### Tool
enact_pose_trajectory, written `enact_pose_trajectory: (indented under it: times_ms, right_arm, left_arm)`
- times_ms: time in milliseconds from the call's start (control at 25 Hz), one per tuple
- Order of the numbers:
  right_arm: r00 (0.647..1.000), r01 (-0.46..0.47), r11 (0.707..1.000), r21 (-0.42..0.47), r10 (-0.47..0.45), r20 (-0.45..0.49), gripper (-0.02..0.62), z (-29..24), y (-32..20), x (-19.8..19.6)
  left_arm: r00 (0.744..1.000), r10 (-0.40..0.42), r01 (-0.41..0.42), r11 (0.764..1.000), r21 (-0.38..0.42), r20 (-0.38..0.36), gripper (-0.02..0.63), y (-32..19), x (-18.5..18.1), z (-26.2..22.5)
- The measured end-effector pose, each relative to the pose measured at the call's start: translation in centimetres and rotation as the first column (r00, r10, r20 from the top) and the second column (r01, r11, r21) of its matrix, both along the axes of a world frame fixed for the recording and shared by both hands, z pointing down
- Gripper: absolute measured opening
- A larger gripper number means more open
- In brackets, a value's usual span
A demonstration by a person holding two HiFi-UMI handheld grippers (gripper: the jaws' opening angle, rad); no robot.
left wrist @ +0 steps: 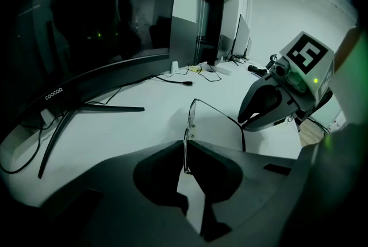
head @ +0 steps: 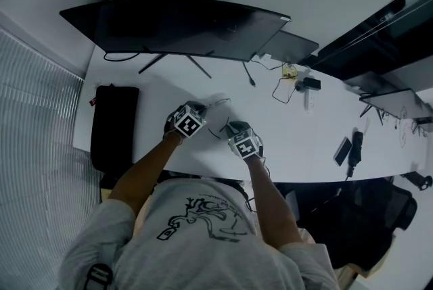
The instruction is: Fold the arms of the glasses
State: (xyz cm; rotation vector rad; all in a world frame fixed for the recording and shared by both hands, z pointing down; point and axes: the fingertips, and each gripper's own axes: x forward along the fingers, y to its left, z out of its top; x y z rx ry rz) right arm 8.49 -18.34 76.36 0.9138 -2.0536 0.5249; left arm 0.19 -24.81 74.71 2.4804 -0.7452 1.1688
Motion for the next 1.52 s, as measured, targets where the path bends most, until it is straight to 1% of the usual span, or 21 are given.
enact_pose_trajectory:
  times_ms: [360, 720, 1080, 1280, 1440, 1520]
  right_arm:
    - [0.999, 0.019, 1.000, -0.015, -0.018, 0.027, 0.063, -0.1, 0.8, -0.8]
    - [0.999, 0.031, 0.999, -0.020, -0.030, 0.015, 0.071, -0.2, 1.6, -1.2]
    - [0.999, 0.026, 0.999, -0.024, -0.025, 0.022, 0.072, -0.2, 2.1, -1.5]
    - [0.999, 0.017, 0.999, -0.042, -0.016, 0.032, 0.074, -0.3, 2.4, -1.6]
    - [0.999, 0.021, 0.999, -0.037, -0.020, 0.031, 0.074, -0.2, 2.4, -1.7]
    - [0.999, 0.026, 0.998, -0.062, -0.024, 0.041, 0.074, 0.3, 3.0, -1.9]
  left_arm:
    - [1.000, -0.003, 0.003, 1.000, 0.002, -0.009, 0.038, 1.6, 0.5, 0.2]
    - [1.000, 0.009, -0.009, 1.000, 0.000, -0.008, 0.038, 2.8, 0.7, 0.1]
    - [1.000, 0.023, -0.023, 1.000, -0.005, -0.015, 0.038, 3.9, 1.3, -0.3]
    - [1.000, 0.029, -0.029, 1.000, -0.002, -0.013, 0.038, 4.1, 1.5, -0.1]
    - [0.999, 0.036, -0.036, 0.999, -0.003, -0.016, 0.038, 4.5, 1.7, -0.1]
    - [0.999, 0.038, -0.038, 0.999, 0.001, -0.014, 0.038, 4.6, 1.7, 0.0]
